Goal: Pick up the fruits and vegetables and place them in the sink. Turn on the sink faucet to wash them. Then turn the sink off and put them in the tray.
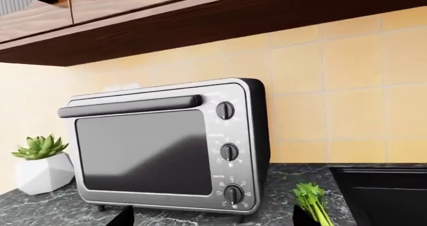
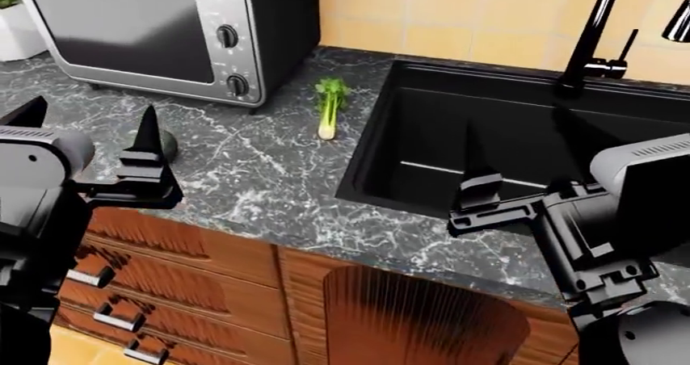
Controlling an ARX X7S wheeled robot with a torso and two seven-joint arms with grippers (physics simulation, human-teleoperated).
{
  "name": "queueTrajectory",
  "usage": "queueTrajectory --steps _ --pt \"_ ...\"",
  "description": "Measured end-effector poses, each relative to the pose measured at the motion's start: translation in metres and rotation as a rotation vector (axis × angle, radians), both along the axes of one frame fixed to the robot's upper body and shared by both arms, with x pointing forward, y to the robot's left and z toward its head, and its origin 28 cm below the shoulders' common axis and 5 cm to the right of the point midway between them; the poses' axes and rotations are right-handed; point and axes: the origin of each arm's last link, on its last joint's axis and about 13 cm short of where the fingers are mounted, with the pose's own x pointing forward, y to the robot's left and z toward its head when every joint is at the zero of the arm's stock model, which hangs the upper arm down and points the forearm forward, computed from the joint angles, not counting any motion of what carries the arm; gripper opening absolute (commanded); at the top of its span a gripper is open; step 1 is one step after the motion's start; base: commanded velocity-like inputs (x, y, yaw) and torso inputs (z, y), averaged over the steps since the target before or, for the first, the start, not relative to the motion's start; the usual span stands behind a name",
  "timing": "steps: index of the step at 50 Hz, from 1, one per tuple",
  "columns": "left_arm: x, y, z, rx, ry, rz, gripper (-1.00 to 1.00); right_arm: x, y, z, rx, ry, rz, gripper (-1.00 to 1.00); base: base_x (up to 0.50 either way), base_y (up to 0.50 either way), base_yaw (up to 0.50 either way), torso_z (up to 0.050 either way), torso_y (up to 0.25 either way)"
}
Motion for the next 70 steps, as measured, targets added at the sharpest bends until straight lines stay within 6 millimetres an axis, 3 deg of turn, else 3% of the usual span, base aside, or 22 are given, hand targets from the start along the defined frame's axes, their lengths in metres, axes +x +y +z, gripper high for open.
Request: queueTrajectory --steps 31,43,57,70 --pt "-0.011 0.005 0.003 0.034 0.002 -0.009 1.00 0.000 0.003 0.024 -0.040 -0.010 0.037 1.00 0.39 0.35 0.00 0.000 0.001" --pt "-0.024 0.005 -0.002 0.067 0.016 -0.044 1.00 0.003 0.008 0.033 -0.021 0.045 0.077 1.00 0.02 0.01 0.00 0.000 0.001" --pt "-0.039 0.004 -0.009 0.101 0.039 -0.081 1.00 0.026 0.031 0.031 0.023 0.169 0.104 1.00 0.00 0.00 0.00 0.000 0.000" --pt "-0.041 0.005 -0.012 0.107 0.050 -0.077 1.00 0.046 0.062 0.012 0.007 0.303 0.093 1.00 0.00 0.00 0.00 0.000 0.000"
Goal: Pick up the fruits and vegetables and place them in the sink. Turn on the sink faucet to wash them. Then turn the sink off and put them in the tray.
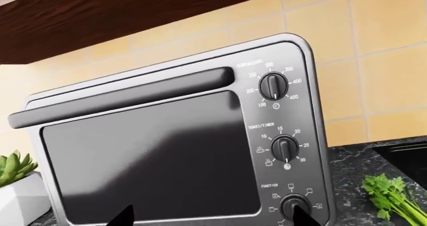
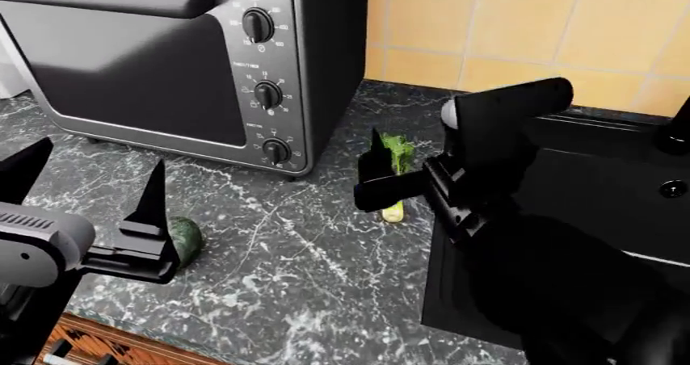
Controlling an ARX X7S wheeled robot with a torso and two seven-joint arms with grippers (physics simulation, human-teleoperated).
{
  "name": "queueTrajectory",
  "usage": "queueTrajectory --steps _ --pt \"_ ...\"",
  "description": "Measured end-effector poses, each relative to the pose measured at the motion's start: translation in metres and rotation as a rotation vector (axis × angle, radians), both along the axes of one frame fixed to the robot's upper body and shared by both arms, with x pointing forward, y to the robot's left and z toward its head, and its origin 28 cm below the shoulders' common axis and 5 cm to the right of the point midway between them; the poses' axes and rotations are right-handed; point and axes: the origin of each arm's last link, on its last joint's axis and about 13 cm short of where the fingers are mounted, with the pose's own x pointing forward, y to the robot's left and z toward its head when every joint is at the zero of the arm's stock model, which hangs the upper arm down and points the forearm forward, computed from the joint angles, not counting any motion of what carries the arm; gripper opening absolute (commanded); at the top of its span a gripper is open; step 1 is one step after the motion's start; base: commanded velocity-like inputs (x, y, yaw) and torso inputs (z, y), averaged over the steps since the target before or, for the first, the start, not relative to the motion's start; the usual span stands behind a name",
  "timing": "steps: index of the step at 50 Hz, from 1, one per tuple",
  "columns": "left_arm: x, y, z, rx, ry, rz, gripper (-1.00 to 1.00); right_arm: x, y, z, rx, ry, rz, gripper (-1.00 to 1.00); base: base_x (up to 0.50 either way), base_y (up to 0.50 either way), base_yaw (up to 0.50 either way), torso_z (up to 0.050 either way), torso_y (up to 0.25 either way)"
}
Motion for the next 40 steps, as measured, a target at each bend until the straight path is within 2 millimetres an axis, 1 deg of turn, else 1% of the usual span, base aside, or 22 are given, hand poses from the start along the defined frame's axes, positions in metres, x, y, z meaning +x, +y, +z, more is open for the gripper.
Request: queueTrajectory --steps 10,17,29,40 --pt "0.000 0.003 0.000 -0.002 0.002 0.013 1.00 0.008 0.021 -0.018 -0.049 0.082 0.000 1.00 0.00 0.00 0.00 0.000 0.000" --pt "0.000 0.004 0.000 -0.003 0.002 0.020 1.00 0.015 0.029 -0.031 -0.082 0.122 -0.013 1.00 0.00 0.00 0.00 0.000 0.000" --pt "-0.001 0.007 -0.001 -0.006 0.000 0.030 1.00 0.024 0.033 -0.053 -0.118 0.168 -0.048 1.00 0.00 0.00 0.00 0.000 0.000" --pt "-0.001 0.009 -0.003 -0.007 0.002 0.036 1.00 0.031 0.030 -0.067 -0.119 0.196 -0.088 1.00 0.00 0.00 0.00 0.000 0.000"
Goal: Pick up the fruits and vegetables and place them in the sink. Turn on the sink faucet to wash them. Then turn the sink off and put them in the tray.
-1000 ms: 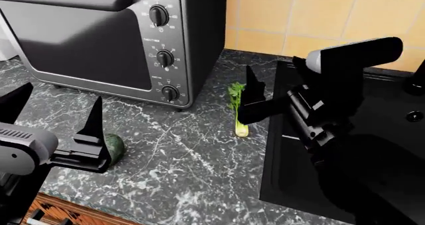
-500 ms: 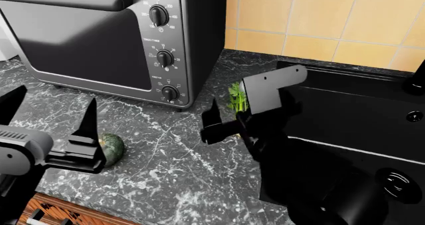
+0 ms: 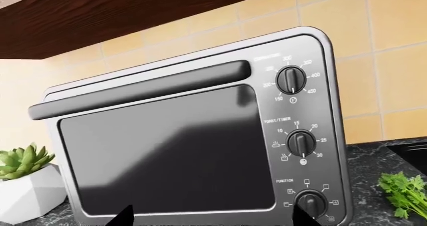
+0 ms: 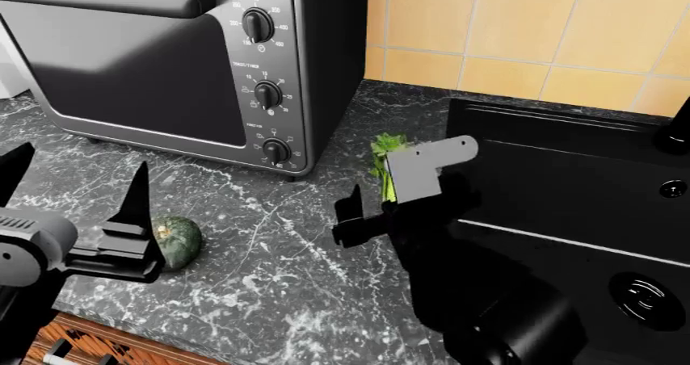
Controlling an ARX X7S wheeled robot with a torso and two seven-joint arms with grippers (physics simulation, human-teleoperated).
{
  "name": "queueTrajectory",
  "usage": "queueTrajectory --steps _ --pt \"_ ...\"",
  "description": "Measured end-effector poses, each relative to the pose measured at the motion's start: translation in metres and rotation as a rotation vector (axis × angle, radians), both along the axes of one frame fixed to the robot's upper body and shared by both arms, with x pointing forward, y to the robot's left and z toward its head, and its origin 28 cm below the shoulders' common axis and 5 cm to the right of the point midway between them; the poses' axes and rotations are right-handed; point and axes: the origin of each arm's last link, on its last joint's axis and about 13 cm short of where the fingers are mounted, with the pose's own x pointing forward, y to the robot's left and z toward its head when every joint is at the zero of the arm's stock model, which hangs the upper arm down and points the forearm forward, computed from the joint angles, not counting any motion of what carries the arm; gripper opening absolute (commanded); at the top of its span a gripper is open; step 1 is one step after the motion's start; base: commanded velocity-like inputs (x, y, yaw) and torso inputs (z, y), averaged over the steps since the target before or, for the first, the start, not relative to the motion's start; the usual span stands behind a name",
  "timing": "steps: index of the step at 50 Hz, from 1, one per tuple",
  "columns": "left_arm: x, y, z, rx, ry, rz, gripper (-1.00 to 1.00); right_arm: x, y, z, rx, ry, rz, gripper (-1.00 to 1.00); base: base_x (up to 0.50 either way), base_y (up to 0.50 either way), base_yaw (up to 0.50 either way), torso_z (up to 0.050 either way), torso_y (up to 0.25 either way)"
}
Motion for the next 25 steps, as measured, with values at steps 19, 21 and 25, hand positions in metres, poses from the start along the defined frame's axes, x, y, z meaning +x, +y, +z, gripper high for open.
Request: queueTrajectory --steps 19,21,25 --pt "0.002 0.001 -0.004 0.004 0.007 0.005 1.00 0.010 -0.008 -0.022 0.011 0.048 -0.053 1.00 0.00 0.00 0.00 0.000 0.000" --pt "0.002 0.001 -0.004 0.004 0.008 0.005 1.00 0.011 -0.008 -0.024 0.011 0.053 -0.054 1.00 0.00 0.00 0.00 0.000 0.000" --pt "0.002 0.001 -0.004 0.005 0.008 0.006 1.00 0.011 -0.008 -0.028 0.010 0.061 -0.055 1.00 0.00 0.00 0.00 0.000 0.000"
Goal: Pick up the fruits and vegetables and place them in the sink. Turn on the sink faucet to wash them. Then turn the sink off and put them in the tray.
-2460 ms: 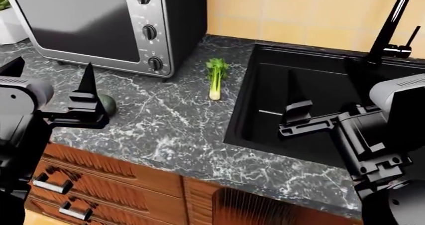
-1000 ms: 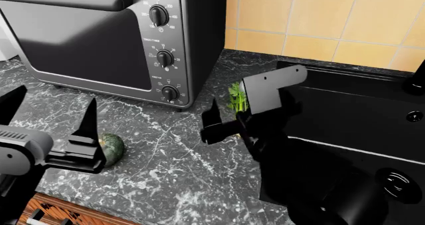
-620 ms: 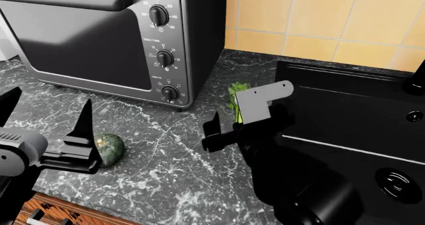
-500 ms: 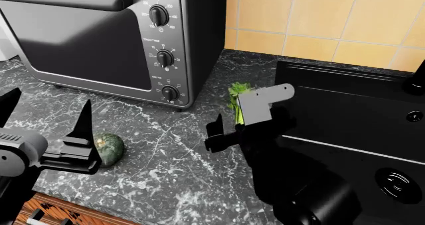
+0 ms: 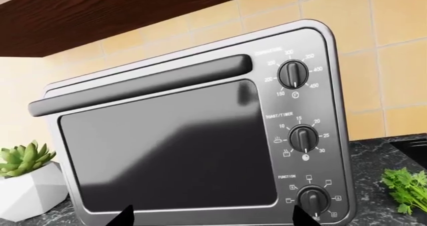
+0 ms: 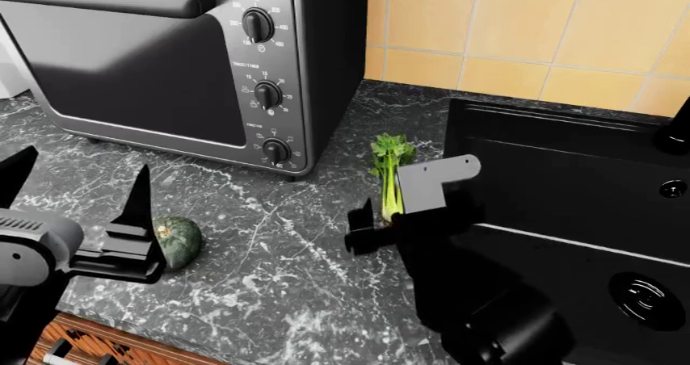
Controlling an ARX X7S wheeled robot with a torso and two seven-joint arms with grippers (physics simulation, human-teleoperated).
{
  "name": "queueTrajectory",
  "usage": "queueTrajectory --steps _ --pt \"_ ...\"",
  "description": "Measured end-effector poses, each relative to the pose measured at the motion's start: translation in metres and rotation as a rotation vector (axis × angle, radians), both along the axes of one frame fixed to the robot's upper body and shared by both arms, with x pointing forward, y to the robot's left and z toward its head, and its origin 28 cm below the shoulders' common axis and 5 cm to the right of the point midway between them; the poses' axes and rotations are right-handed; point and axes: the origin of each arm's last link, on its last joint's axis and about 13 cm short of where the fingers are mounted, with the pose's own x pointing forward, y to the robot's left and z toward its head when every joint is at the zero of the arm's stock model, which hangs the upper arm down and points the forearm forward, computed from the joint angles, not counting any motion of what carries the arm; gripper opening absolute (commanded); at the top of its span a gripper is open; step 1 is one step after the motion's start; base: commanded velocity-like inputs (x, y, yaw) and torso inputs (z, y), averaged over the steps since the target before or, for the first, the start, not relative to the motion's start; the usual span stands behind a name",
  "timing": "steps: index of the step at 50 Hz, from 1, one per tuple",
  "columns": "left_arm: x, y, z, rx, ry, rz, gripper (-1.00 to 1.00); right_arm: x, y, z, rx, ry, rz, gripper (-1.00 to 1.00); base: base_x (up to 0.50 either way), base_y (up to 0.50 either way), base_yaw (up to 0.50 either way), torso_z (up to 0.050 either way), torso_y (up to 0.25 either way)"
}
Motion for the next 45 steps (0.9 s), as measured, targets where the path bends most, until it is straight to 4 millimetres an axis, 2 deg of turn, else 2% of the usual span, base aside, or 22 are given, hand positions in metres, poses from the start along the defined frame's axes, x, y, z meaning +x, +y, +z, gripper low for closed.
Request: queueTrajectory --steps 8,9,16,26,45 --pt "0.000 0.000 0.001 0.001 -0.001 0.001 1.00 0.001 0.001 -0.004 0.005 0.001 0.009 1.00 0.00 0.00 0.00 0.000 0.000" --pt "0.000 0.000 0.001 0.002 -0.001 0.002 1.00 0.001 0.002 -0.004 0.005 0.000 0.011 -1.00 0.00 0.00 0.00 0.000 0.000" --pt "0.000 0.000 0.002 0.003 -0.002 0.002 1.00 0.001 0.003 -0.006 0.005 0.003 0.020 -1.00 0.00 0.00 0.00 0.000 0.000" --pt "0.000 0.000 0.002 0.005 0.001 0.003 1.00 0.000 -0.006 0.000 0.003 -0.004 0.002 -1.00 0.00 0.00 0.00 0.000 0.000" --pt "0.004 -0.001 -0.001 0.040 0.061 -0.060 1.00 -0.011 -0.040 0.039 0.034 -0.105 -0.066 -1.00 0.00 0.00 0.00 0.000 0.000"
